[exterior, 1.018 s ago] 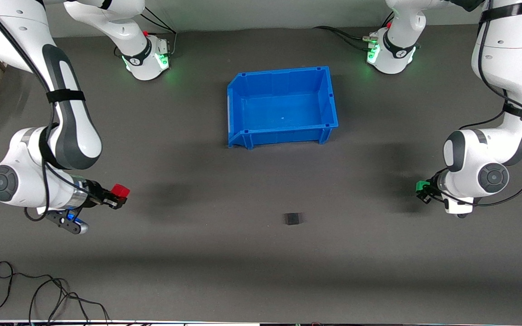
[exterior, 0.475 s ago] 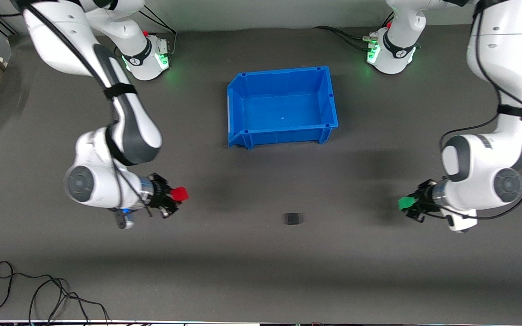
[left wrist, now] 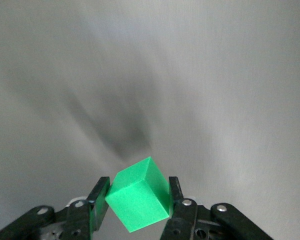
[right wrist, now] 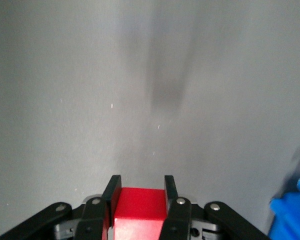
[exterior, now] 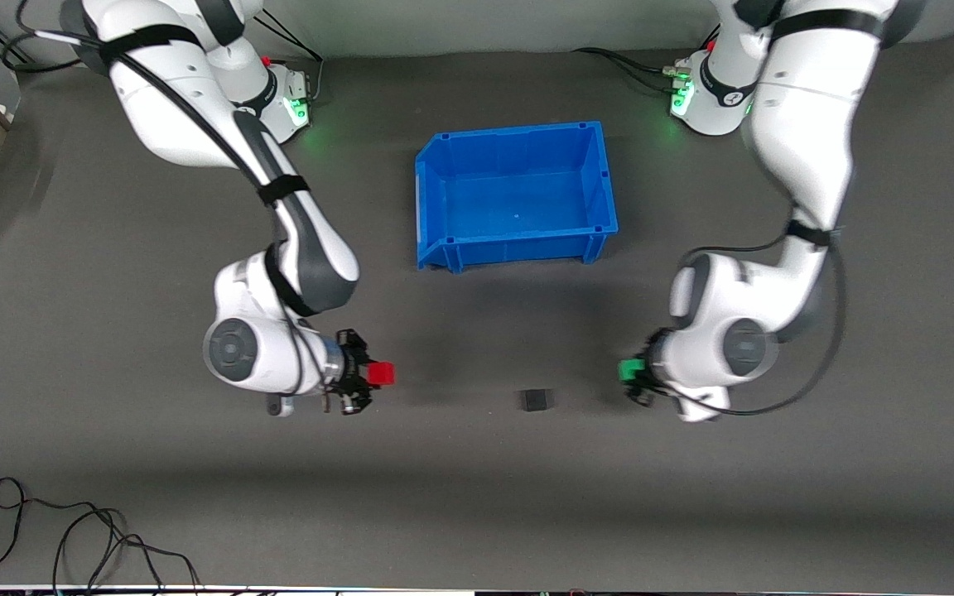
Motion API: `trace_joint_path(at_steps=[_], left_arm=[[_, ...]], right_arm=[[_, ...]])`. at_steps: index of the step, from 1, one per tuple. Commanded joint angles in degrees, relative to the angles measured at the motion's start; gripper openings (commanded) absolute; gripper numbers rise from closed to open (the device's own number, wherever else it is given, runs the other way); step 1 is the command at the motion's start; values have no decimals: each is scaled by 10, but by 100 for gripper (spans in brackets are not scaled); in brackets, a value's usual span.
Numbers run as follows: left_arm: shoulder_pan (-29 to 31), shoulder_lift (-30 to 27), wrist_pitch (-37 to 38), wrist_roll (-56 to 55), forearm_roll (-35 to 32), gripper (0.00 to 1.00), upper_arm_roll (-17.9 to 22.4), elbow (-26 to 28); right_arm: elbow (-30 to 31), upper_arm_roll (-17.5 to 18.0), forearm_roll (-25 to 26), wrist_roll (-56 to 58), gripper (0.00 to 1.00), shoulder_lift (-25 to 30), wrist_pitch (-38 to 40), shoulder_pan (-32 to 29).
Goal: Attach green and red cubes to black cube
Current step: 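Carry the red cube and green cube toward the black cube, then lower the green cube beside the black cube with the left gripper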
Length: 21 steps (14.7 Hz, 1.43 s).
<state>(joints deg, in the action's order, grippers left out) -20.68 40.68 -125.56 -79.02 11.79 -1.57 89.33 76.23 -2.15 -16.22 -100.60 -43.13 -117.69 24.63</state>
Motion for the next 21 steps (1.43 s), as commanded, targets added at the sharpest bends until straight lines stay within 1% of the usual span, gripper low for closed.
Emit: trace_joint_path(at_steps=[1,3,5,6,7,10,13,14,17,21], left_arm=[[-29,32,2,-45,6,1,12,-51],[-41,49,-20,-74,6,2,12,-72],[-53,75,-69,-109,6,2,12,-92],[-55,78,-82,-117,6,2,12,-96],[-55,79,-84,-119,7,4,12,-98],[-55,90,-84,-123,7,4,12,-112],[-56,114,-84,-140,7,9,12,-151],[-57,118,-84,-143,7,9,12,-159],[-57,119,-84,-141,6,9,4,-159],[-65,125,-82,-127,-2,10,4,-157]], right_arm=[[-47,-6,-10,-44,0,-39,-22,27],[-48,-6,-8,-55,0,-47,-42,34],[-50,-6,-9,-54,0,-53,-53,36],[-57,-6,-9,-51,0,-57,-54,34],[-69,-6,-9,-48,0,-62,-54,33],[-73,-6,-9,-46,0,-65,-54,31],[-74,-6,-9,-46,0,-65,-54,31],[-74,-6,-9,-47,0,-65,-54,31],[-73,-6,-9,-47,0,-67,-54,31],[-73,-6,-9,-47,0,-67,-54,31]])
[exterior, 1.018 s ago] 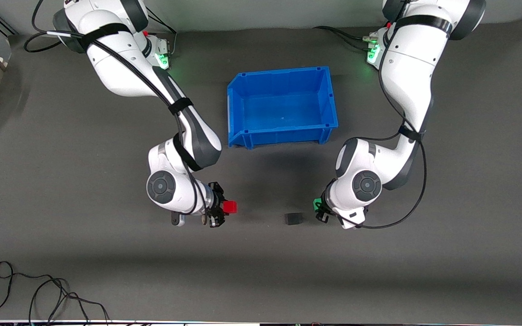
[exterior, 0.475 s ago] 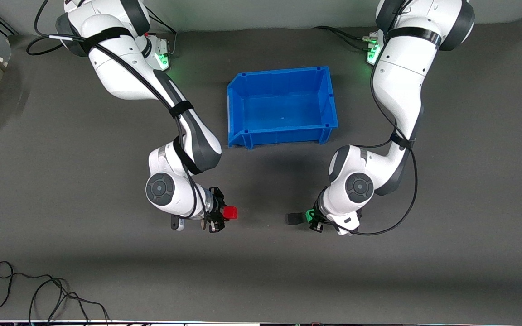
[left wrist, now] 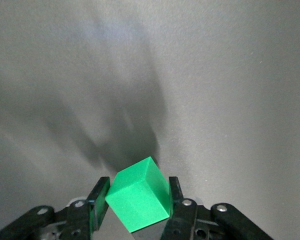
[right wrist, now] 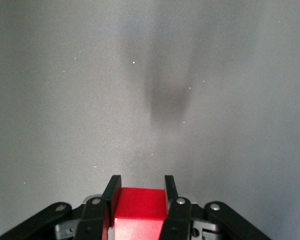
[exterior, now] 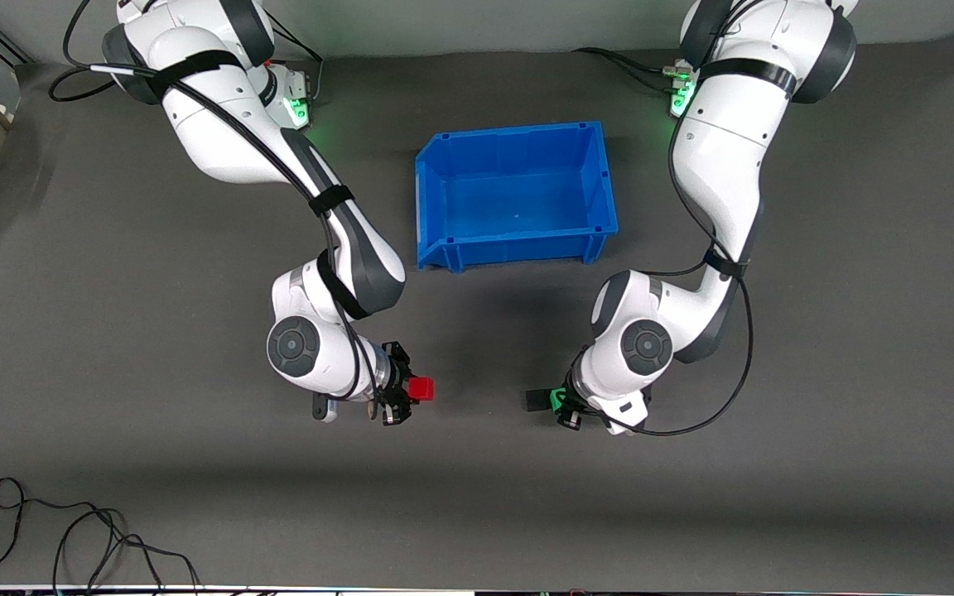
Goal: Attach green and red cubes to black cube
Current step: 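Lower the green cube beside the black cube with the left gripper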
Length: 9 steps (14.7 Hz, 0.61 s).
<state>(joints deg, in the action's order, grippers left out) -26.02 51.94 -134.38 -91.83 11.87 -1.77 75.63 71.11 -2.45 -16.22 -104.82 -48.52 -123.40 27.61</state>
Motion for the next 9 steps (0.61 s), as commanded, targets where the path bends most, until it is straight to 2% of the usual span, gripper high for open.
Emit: trace_joint_path(at_steps=[1,3,5,6,8,9], left_arm=[[-11,12,6,12,-2,16,6,-20],[-11,12,5,20,-2,38,6,-20],[-11,12,5,21,-2,53,6,-20],[-11,12,5,22,-3,66,6,-19],[-12,12,5,22,-3,76,6,-19],[-12,12,5,22,-2,77,6,-19]], right_arm=[[-22,-3,-9,-5,0,-13,4,3],[-22,-3,-9,-5,0,-13,4,2],[-22,-3,-9,-5,0,-14,4,2],[-22,-3,-8,-5,0,-13,4,2],[-23,-3,-10,-10,0,-13,4,2],[-23,-3,-13,-13,0,-13,4,3]])
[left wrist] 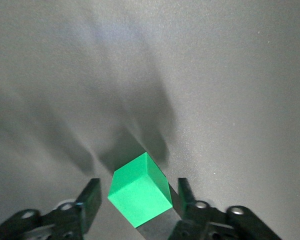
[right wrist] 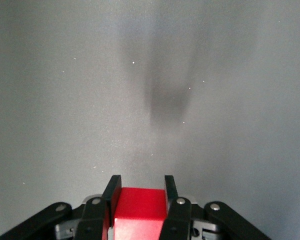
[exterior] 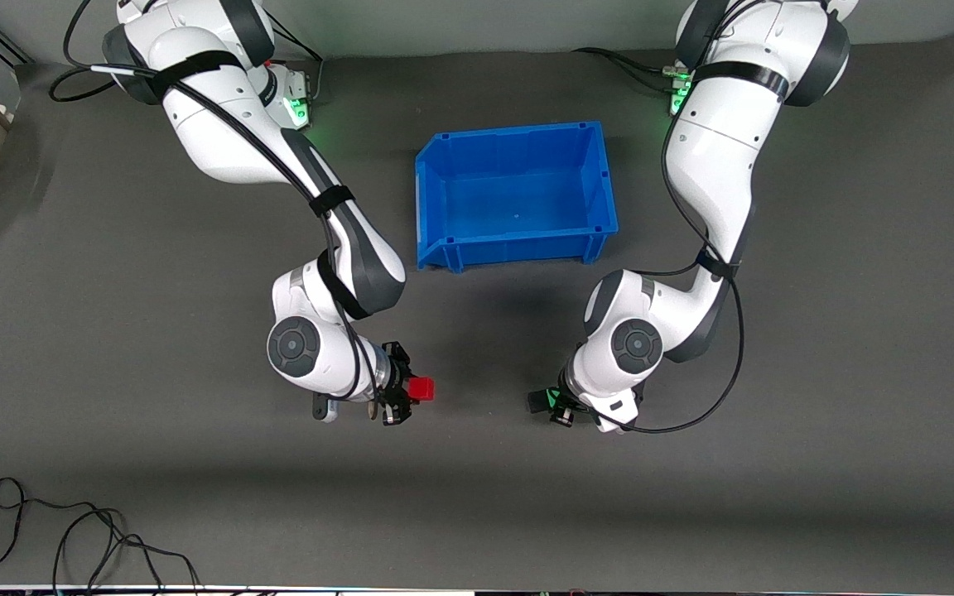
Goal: Attach green and red cubes to black cube
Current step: 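Lower the green cube beside the black cube with the left gripper, then open the left gripper and lift it away from the green cube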
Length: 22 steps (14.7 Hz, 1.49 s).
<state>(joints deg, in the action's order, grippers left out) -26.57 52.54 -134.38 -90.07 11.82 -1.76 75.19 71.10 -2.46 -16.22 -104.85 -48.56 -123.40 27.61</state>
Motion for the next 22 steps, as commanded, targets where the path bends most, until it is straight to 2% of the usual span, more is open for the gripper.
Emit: trace_joint_path(at_steps=[1,6,8,12,14,15,18,22], left_arm=[[-7,6,5,4,-1,80,6,-15],[0,-16,18,2,-6,89,12,-19],[7,-33,24,17,-32,91,13,-18],[51,-85,138,114,-29,92,6,-17],[76,-115,206,179,-28,99,6,-13],[89,-128,229,210,-29,99,6,-8],[126,-188,281,330,-37,99,11,44],[186,-277,306,482,-38,99,12,128]], right_arm=[[-24,-3,-13,-15,0,-13,4,6],[-26,-3,-9,-67,0,-33,-31,31],[-38,-3,-7,-83,0,-50,-49,45],[-87,-7,-4,-123,0,-94,-53,69],[-99,-8,-2,-135,0,-107,-67,75],[-100,-9,0,-143,0,-109,-84,75],[-138,-10,20,-144,0,-139,-94,73],[-141,-10,64,-142,0,-152,-94,72]])
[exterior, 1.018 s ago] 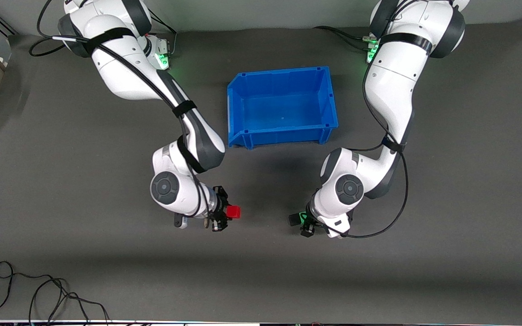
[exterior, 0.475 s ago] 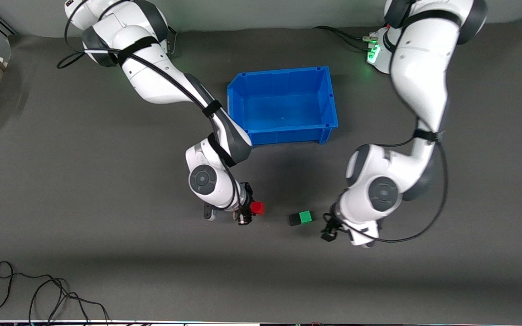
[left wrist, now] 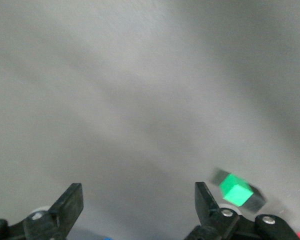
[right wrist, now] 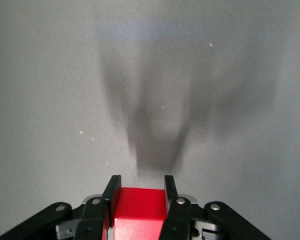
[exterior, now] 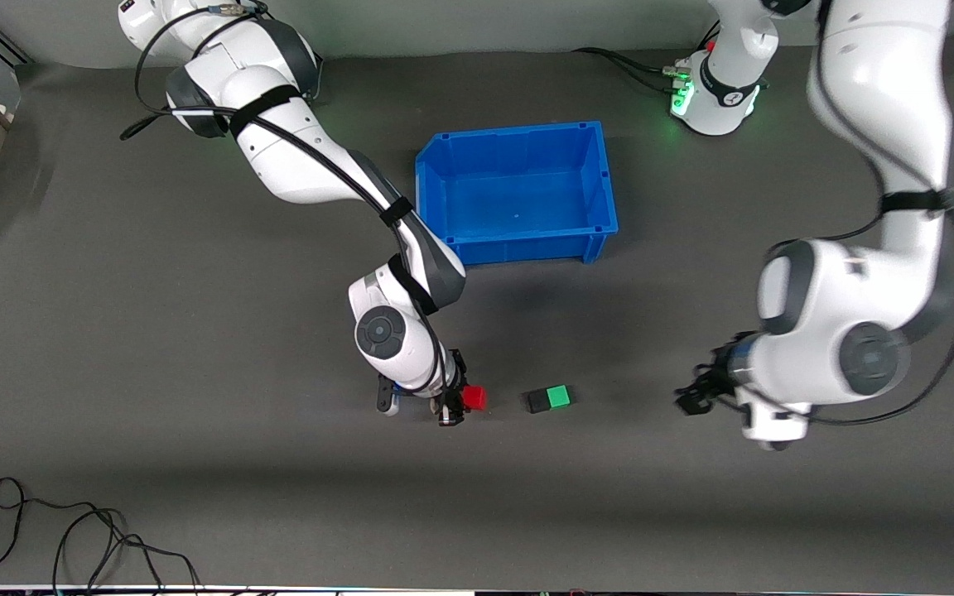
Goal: Attach green and red cubes to black cube
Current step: 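Open the left gripper and lift it away from the green cube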
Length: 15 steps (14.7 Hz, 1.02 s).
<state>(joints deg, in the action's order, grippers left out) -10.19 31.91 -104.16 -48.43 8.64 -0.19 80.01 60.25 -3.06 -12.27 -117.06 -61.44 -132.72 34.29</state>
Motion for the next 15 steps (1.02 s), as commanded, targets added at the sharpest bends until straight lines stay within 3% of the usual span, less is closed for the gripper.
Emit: trace_joint_path(at_steps=[1,5,15], left_arm=[[29,-83,7,89,-8,99,-3,93],[61,-120,16,129,-63,99,-2,138],[169,-191,40,303,-65,99,-2,190]], right_arm=[[-33,-4,32,-19,0,-27,-1,7],[-47,2,40,-23,0,-43,-25,10],[-52,2,40,-31,0,-52,-45,42]])
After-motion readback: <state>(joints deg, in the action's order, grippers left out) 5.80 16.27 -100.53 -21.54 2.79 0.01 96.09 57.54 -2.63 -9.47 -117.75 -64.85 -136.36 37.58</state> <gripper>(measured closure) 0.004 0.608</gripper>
